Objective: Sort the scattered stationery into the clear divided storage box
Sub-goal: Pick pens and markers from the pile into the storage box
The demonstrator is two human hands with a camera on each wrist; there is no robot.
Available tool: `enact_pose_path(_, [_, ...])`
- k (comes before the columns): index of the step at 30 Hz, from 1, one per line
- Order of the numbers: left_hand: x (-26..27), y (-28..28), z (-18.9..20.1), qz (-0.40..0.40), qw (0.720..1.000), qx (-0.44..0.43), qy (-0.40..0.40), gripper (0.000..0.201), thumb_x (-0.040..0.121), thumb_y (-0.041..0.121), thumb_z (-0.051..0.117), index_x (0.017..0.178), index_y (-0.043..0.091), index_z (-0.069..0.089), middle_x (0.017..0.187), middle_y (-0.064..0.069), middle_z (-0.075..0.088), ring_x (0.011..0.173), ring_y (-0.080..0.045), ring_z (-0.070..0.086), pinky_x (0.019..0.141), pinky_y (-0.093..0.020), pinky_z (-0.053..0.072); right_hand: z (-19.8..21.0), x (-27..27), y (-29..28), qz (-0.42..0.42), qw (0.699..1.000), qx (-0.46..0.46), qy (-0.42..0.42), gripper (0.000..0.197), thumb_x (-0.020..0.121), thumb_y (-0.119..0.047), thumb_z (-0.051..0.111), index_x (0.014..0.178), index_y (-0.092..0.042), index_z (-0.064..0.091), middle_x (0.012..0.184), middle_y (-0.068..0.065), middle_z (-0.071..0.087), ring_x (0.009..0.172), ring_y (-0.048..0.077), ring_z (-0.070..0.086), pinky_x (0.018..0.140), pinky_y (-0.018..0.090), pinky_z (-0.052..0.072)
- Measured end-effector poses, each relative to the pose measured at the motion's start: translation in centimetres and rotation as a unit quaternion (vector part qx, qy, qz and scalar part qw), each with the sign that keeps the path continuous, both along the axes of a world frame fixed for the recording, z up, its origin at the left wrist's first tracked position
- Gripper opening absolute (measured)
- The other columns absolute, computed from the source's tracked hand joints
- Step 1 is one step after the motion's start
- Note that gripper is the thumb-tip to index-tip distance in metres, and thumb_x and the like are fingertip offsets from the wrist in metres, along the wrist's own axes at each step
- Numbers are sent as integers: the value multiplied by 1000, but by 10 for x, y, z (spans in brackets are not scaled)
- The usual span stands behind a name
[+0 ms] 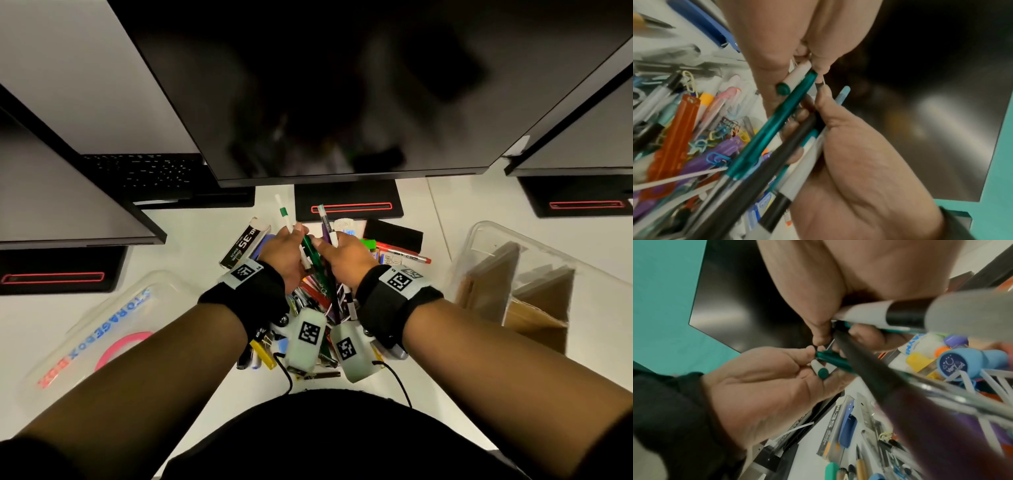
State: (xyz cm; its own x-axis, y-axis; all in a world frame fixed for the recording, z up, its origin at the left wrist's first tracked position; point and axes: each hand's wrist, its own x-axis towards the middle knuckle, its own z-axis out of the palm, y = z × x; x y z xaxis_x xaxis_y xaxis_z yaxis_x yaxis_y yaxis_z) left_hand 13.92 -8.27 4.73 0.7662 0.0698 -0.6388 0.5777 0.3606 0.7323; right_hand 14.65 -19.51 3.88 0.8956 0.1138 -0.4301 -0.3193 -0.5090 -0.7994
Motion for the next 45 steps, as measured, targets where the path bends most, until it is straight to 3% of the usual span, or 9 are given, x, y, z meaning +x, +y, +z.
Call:
enact_pose_path(5, [6, 2, 0, 30, 998, -50, 21, 25, 101, 25, 36, 84, 12, 50, 99, -14, 56, 85, -28, 57, 88, -50, 47, 2, -1, -1, 70, 997, -18, 12, 24, 86, -31, 64, 82, -8, 59, 72, 6, 58, 64, 20, 55, 59, 29, 44])
enact_pose_path(10, [2, 5, -3, -9, 998, -57, 21, 32, 102, 26, 29, 116, 9, 53, 100, -12, 64, 81, -25, 62, 70, -41, 52, 8, 2, -6, 45, 998, -36, 14, 21, 88, -22, 61, 75, -7, 55, 59, 1, 48, 52, 13, 45, 48, 24, 34])
enact_pose_path(16, [-7, -3, 0, -114, 991, -53, 34, 31, 101, 22, 34, 124, 17, 53, 114, -11, 61, 94, -24, 64, 60, -40, 57, 3, 13, -3, -101, 994, 48, -4, 34, 86, -30, 60, 100, 1, 61, 96, 24, 68, 89, 40, 65, 83, 51, 54])
enact_pose_path(25, [-14, 8, -1, -273, 961, 37, 24, 33, 98, 9, 40, 128, 13, 54, 110, -10, 61, 91, -20, 60, 75, -36, 57, 0, 15, -14, -151, 987, 38, 24, 22, 85, -26, 64, 70, -13, 53, 78, 13, 58, 78, 30, 59, 85, 47, 53])
enact_pose_path(27, [-9, 28, -11, -408, 867, 280, -56, 29, 96, 10, 46, 120, 14, 61, 116, -8, 63, 103, -21, 59, 89, -37, 51, 2, 16, -23, -174, 984, 29, 9, 22, 87, -26, 60, 71, -15, 52, 82, 13, 58, 80, 32, 60, 81, 43, 54])
enact_pose_path(29, [-6, 49, -20, -529, 695, 477, -101, 32, 89, 6, 49, 116, 17, 64, 121, -6, 62, 114, -24, 56, 97, -33, 44, -1, 16, -37, -187, 982, 3, -3, 18, 89, -24, 57, 78, -11, 54, 74, 9, 59, 68, 26, 60, 66, 28, 52])
enact_pose_path(32, [-10, 68, -28, -623, 541, 545, -147, 30, 85, 14, 53, 112, 21, 65, 116, -6, 62, 111, -26, 55, 92, -34, 45, -6, 13, -53, -196, 980, 9, 15, 16, 89, -15, 55, 78, -3, 56, 48, -1, 59, 43, 14, 56, 52, 20, 49])
enact_pose_path(40, [-29, 52, -44, -711, 369, 545, -247, 19, 82, 23, 60, 98, 22, 68, 100, -5, 61, 100, -27, 56, 81, -35, 50, -6, 2, -61, -168, 985, 13, 50, 12, 85, -8, 62, 77, -10, 54, 57, 4, 60, 40, 10, 57, 48, 22, 50])
enact_pose_path(45, [-30, 54, -49, -694, 402, 549, -235, 35, 84, 19, 58, 119, 20, 55, 119, -6, 56, 113, -27, 53, 91, -38, 47, -2, 9, -70, -205, 978, 10, 45, 16, 77, -16, 69, 67, -9, 58, 63, 12, 61, 57, 29, 58, 72, 43, 54])
